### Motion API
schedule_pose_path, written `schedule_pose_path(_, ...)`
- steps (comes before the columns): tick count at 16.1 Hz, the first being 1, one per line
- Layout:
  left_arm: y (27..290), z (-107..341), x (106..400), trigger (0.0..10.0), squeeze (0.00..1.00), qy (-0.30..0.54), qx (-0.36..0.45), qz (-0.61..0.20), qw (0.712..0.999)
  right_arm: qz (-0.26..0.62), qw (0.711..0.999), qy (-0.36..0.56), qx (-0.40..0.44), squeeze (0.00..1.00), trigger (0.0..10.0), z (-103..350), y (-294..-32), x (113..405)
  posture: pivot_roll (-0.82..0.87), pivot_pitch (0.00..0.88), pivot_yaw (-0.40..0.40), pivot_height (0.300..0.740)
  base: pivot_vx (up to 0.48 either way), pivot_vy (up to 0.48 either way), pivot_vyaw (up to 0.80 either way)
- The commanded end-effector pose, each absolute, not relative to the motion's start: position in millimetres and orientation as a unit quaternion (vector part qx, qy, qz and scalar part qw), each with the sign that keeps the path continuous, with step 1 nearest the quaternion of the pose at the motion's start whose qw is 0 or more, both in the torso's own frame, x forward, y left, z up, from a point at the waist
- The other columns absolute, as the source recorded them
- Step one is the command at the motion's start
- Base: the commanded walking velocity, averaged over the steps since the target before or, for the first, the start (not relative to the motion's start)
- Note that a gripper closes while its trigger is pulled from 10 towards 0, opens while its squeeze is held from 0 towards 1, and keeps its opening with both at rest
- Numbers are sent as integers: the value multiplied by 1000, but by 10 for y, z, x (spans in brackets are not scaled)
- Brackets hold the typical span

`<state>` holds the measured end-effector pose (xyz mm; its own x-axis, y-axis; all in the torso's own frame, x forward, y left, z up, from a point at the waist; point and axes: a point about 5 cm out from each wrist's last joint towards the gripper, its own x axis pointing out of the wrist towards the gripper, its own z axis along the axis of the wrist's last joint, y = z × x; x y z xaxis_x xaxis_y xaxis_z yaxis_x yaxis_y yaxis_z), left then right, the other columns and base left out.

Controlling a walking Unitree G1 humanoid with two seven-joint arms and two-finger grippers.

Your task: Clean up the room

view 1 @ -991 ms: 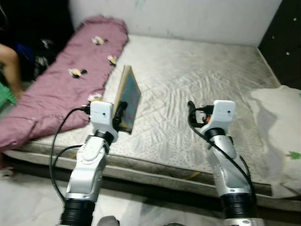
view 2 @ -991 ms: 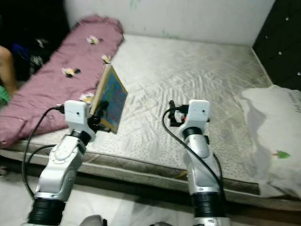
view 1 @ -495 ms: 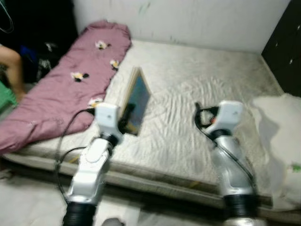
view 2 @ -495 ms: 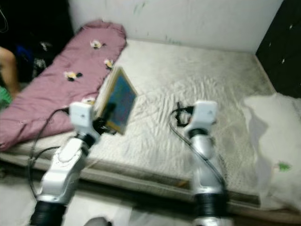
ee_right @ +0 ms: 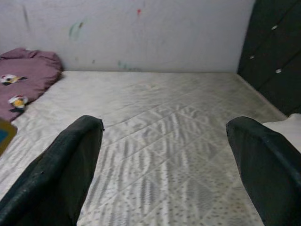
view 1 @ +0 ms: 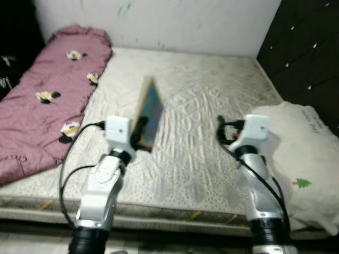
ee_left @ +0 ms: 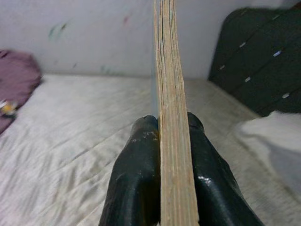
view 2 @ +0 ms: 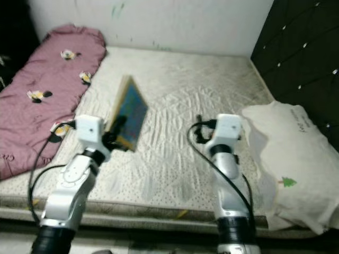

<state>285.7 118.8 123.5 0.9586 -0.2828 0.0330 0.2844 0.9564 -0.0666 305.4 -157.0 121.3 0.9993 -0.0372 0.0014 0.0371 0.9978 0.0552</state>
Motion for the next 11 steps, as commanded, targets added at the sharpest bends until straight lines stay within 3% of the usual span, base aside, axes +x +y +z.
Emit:
schedule_pose_path(1, 1198, 1316, 2854, 10000, 0, -30, -31, -142, 989, -24, 999, -7, 23, 0, 10000, 1251, -1593, 3068, -40, 0, -38, 740, 0, 0, -513)
schedule_pose_path(3, 1207, 1328, 2843, 10000, 0, -32, -29, -146, 988, -30, 999, -11, 17, 0, 10000, 1286, -1647, 3070, -38, 0, -53, 740, 0, 0, -697)
schedule_pose_path(6, 1265, 1370, 2862, 10000, 0, -38, -18, -149, 988, -50, 999, -12, 4, 0, 10000, 1316, -1764, 3065, -29, 6, -51, 740, 0, -253, 0)
schedule_pose_path(11, 1284, 1347, 2839, 10000, 0, -31, -20, -150, 988, -47, 999, 1, 16, 0, 10000, 1215, -1677, 3001, -33, 7, -38, 740, 0, -339, 0)
